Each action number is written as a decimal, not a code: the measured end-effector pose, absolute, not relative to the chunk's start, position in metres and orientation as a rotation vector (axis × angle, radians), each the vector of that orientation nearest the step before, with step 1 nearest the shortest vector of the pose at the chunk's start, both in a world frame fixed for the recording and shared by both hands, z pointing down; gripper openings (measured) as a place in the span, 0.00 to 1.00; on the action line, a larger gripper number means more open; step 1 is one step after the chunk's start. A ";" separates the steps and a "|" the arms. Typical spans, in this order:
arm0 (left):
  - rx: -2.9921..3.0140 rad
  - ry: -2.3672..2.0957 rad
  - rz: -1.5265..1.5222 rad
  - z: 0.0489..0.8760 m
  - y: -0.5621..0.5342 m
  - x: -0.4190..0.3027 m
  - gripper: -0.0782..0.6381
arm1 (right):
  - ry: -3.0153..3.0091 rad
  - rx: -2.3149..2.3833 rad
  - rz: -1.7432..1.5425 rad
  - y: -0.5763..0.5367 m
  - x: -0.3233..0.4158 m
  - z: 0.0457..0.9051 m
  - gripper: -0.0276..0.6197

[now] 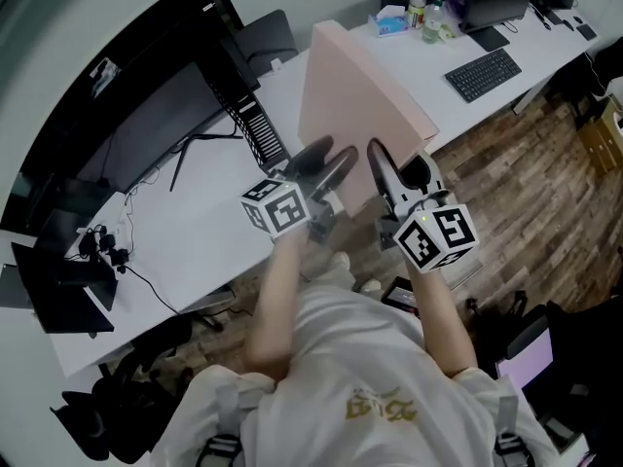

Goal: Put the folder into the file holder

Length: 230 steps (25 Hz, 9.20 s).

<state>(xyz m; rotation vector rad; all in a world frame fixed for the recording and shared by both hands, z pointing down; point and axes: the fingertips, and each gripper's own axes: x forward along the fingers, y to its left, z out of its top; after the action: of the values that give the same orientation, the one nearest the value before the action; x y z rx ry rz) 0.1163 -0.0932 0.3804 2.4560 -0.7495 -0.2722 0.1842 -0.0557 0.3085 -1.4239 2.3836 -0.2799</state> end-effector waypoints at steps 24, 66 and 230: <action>2.433 -0.706 -0.414 0.363 -0.123 -0.003 0.52 | 2.373 -1.454 -0.300 -0.082 0.064 0.291 0.30; 2.344 -0.574 -0.625 0.385 -0.209 -0.124 0.52 | 2.573 -1.473 -0.046 -0.161 -0.077 0.302 0.31; 2.265 -0.917 -0.391 0.469 -0.222 -0.156 0.48 | 2.612 -1.638 -0.324 -0.181 -0.065 0.436 0.35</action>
<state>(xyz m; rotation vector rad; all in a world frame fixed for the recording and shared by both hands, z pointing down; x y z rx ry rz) -0.1558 -0.2217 0.4693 2.2648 -0.9169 -0.3913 -0.0645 -0.1808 0.4363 -1.6378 2.6122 -0.3240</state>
